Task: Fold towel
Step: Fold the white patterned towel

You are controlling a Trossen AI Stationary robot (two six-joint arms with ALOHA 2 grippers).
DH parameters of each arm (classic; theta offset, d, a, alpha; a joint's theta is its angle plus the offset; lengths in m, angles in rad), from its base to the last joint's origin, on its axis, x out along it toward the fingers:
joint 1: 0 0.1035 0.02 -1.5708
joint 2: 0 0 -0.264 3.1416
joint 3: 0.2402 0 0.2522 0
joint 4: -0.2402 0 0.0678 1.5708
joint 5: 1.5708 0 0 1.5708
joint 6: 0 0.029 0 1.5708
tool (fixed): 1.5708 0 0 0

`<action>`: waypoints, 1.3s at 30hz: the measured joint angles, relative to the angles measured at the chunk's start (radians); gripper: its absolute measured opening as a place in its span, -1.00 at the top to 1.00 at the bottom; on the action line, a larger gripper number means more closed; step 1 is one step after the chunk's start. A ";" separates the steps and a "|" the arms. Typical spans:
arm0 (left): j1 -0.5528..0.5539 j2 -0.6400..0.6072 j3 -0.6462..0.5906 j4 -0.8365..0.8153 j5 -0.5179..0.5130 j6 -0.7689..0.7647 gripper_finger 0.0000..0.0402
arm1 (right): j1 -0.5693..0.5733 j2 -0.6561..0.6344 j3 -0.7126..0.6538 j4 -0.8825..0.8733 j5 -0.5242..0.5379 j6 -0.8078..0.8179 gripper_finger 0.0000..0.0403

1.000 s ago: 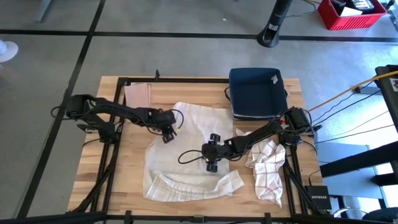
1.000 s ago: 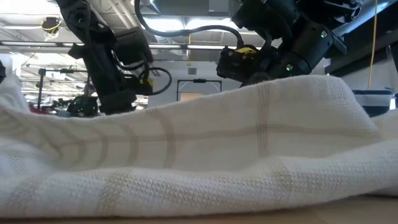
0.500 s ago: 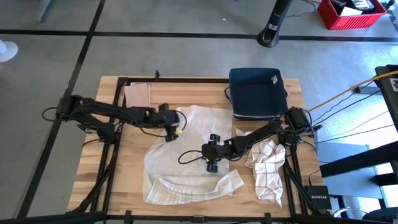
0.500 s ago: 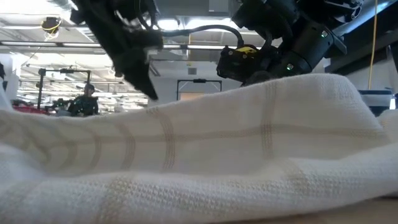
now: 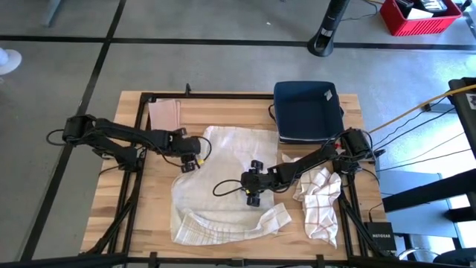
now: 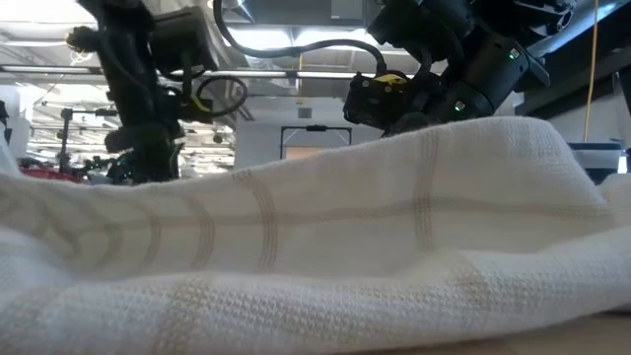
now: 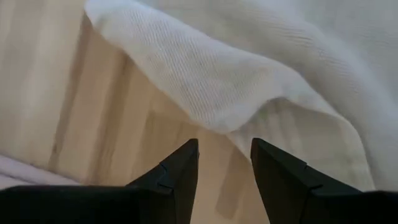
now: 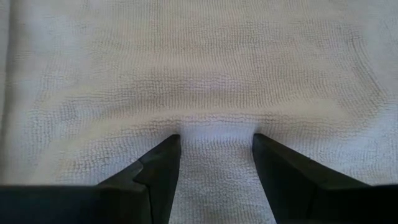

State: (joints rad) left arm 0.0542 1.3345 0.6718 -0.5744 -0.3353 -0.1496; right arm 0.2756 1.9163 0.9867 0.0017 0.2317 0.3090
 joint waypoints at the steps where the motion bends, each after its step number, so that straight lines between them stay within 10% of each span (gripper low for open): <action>1: -0.004 0.001 -0.011 0.029 -0.013 0.000 0.30 | 0.000 0.000 0.000 0.000 0.000 0.000 -0.01; 29: 0.007 0.119 -0.101 0.325 -0.078 0.171 0.30 | 0.000 0.000 0.001 0.001 0.000 0.000 -0.01; 39: -0.012 0.061 -0.056 0.293 -0.444 0.365 0.84 | 0.000 0.000 0.001 0.000 0.000 0.000 -0.01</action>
State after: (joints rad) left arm 0.0421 1.3953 0.6159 -0.2809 -0.7793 0.2149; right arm 0.2756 1.9163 0.9874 0.0021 0.2314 0.3090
